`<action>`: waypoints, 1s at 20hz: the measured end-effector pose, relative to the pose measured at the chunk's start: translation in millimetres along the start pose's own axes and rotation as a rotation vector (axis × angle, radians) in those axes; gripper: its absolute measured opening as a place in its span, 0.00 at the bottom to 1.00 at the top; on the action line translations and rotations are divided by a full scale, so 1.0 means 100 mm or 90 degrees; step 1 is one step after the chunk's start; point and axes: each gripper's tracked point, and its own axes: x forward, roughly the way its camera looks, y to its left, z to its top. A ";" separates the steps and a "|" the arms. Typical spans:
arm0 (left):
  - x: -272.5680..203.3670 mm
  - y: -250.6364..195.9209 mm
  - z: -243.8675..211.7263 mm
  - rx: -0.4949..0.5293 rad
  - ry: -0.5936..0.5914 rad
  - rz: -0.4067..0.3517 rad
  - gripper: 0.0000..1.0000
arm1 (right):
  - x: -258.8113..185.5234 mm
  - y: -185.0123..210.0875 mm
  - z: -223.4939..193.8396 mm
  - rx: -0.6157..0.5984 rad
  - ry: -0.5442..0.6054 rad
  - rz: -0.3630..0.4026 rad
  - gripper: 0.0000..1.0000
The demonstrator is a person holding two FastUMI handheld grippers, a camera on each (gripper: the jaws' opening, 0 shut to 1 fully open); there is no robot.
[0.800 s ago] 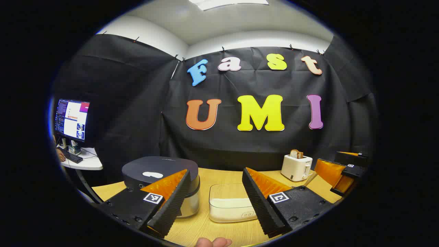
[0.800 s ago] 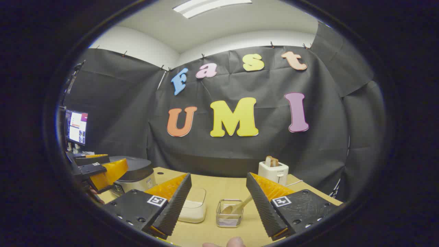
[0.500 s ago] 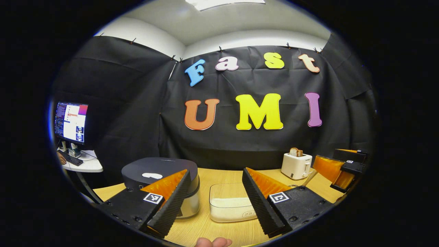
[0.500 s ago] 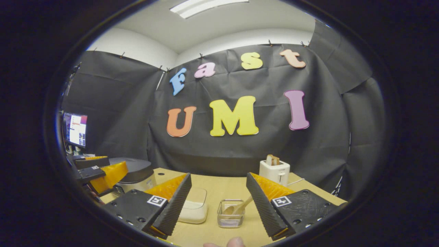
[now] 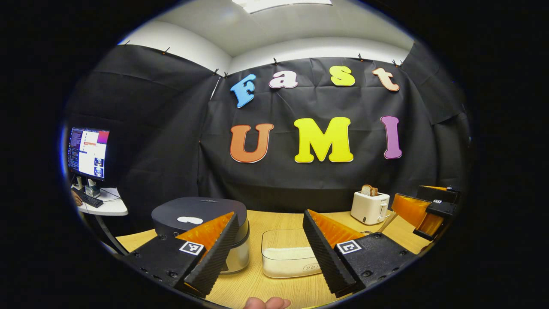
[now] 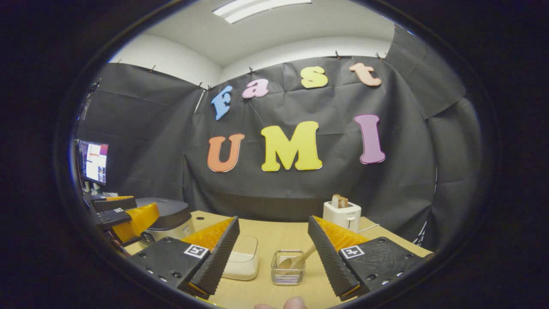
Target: Close the left gripper, press the button to open the rice cooker; take a wooden spoon from the chopstick holder with the right hand, scoop a spoonful of rice and pour it into the rice cooker, then put the wooden spoon back into the chopstick holder.
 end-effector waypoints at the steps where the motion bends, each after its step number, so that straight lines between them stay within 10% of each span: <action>1: -0.01 -0.01 0.00 0.000 0.001 0.000 0.96 | 0.00 0.00 0.00 0.001 0.001 0.000 0.95; 20: -0.13 0.22 -0.10 0.014 0.038 0.077 0.96 | 0.11 -0.13 -0.24 0.038 0.034 0.048 0.95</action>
